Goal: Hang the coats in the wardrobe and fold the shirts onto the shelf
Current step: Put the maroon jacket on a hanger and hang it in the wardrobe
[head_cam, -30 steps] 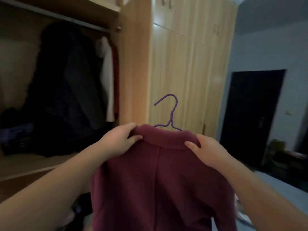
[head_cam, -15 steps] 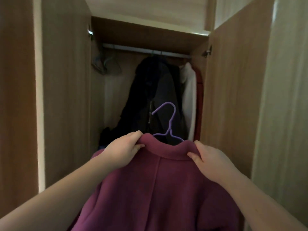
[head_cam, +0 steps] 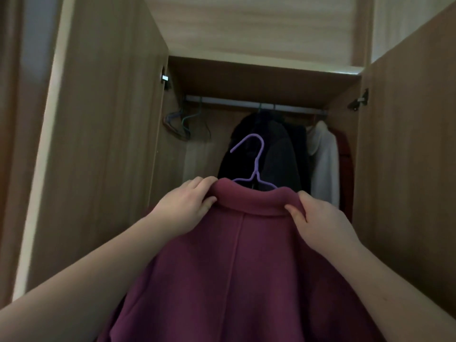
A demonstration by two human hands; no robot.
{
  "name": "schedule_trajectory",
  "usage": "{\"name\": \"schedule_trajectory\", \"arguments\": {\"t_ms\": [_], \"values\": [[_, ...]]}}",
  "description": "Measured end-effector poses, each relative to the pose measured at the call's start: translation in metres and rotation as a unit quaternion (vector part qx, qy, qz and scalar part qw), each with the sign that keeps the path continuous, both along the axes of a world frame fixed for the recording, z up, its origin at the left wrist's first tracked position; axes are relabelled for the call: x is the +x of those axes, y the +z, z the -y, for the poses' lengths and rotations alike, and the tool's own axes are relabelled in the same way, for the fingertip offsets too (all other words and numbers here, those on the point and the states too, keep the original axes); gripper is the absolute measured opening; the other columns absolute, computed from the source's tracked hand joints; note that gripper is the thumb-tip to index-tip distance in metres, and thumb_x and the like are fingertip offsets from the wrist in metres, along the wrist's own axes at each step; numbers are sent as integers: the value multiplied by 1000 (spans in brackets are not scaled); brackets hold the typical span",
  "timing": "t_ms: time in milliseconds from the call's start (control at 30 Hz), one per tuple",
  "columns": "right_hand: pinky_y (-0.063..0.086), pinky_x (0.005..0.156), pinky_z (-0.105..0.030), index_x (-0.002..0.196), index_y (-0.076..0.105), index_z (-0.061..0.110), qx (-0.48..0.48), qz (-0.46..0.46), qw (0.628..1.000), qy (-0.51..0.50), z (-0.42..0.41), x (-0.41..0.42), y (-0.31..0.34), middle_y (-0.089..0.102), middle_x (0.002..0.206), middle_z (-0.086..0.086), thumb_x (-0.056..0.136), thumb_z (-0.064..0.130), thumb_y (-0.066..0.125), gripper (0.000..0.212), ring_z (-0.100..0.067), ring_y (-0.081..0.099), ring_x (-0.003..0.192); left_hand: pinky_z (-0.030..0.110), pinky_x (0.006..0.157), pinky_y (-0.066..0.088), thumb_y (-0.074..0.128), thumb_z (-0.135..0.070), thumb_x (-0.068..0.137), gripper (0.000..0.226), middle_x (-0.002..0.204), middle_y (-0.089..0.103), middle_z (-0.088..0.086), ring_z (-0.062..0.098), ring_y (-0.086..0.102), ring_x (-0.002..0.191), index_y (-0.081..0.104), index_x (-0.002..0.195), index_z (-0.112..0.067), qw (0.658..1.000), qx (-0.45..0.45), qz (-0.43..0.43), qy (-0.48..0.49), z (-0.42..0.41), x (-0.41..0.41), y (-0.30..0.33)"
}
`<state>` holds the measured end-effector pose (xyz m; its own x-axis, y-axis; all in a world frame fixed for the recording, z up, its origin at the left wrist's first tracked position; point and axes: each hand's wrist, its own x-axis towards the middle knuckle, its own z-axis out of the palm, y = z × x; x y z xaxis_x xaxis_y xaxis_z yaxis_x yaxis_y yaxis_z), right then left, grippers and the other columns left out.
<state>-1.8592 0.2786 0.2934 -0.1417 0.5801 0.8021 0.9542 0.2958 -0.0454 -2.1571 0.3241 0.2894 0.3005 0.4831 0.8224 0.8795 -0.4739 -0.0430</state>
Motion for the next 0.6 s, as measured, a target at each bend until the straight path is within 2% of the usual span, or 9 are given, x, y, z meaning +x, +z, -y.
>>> {"name": "schedule_trajectory", "arguments": {"t_ms": [133, 300, 467, 600], "values": [[51, 60, -36, 87, 42, 31, 38, -1, 999, -18, -49, 20, 36, 56, 70, 9, 99, 52, 36, 25, -9, 55, 61, 39, 112, 34, 39, -46, 96, 67, 158, 27, -5, 16, 30, 142, 9, 154, -31, 998, 55, -5, 43, -42, 20, 15], [42, 51, -31, 87, 41, 29, 67, 11, 996, -50, -110, 38, 87, 53, 70, 10, 100, 50, 36, 25, -7, 50, 58, 40, 122, 10, 29, -51, 97, 66, 164, 4, -8, 13, 0, 150, -3, 153, -39, 992, 81, -29, 94, -100, 38, 34], [50, 53, -35, 87, 41, 26, 99, 21, 991, -86, -176, 38, 131, 55, 69, 6, 101, 49, 35, 27, -13, 54, 58, 41, 122, 9, 20, -55, 93, 65, 164, 7, -6, 14, -2, 150, 0, 153, -39, 987, 107, -23, 116, -168, 37, 71], [54, 56, -37, 86, 41, 26, 103, 28, 984, -140, -236, 28, 168, 54, 70, 4, 99, 50, 35, 28, -17, 56, 60, 43, 122, 11, 27, -51, 97, 63, 164, 6, -6, 15, -3, 150, 2, 153, -39, 985, 129, -21, 116, -228, 32, 96]]}}
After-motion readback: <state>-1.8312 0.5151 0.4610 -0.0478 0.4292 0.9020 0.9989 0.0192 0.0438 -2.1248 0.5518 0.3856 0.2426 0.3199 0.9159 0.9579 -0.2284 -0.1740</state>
